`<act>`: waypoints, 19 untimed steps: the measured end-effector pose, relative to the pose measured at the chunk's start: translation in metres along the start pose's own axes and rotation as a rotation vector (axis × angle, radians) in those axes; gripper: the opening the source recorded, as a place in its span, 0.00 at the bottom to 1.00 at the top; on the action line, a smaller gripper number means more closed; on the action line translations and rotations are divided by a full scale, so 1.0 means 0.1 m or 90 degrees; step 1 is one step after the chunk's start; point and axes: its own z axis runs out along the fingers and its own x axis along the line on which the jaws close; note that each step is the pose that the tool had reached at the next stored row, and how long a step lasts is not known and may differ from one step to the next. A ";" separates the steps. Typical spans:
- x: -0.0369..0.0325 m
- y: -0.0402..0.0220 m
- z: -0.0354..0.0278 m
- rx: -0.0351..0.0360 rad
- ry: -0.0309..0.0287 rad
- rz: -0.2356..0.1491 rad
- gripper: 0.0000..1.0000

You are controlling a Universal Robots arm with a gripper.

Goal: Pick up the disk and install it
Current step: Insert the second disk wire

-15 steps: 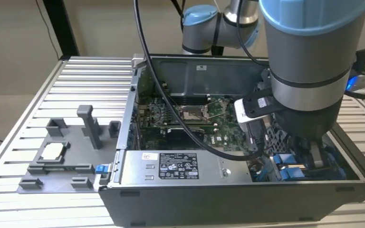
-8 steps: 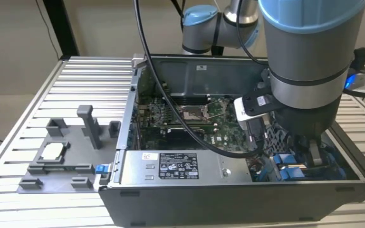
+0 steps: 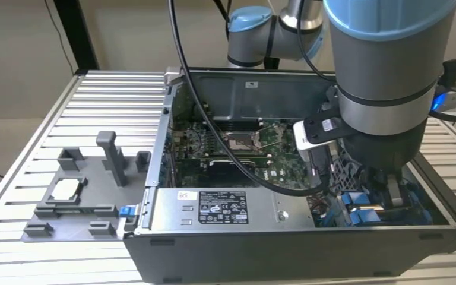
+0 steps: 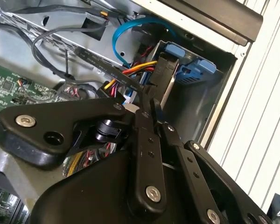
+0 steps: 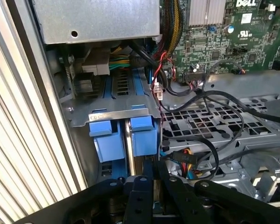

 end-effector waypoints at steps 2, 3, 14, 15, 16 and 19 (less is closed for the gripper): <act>-0.004 0.001 0.002 0.0010 0.0025 0.005 0.00; -0.004 0.002 0.003 0.0012 0.0034 0.007 0.00; -0.036 0.012 0.015 0.0028 0.0088 0.018 0.00; -0.036 0.012 0.015 0.0032 0.0092 0.020 0.00; -0.036 0.012 0.015 0.0036 0.0096 0.021 0.00; -0.038 0.012 0.015 0.0045 0.0109 0.026 0.00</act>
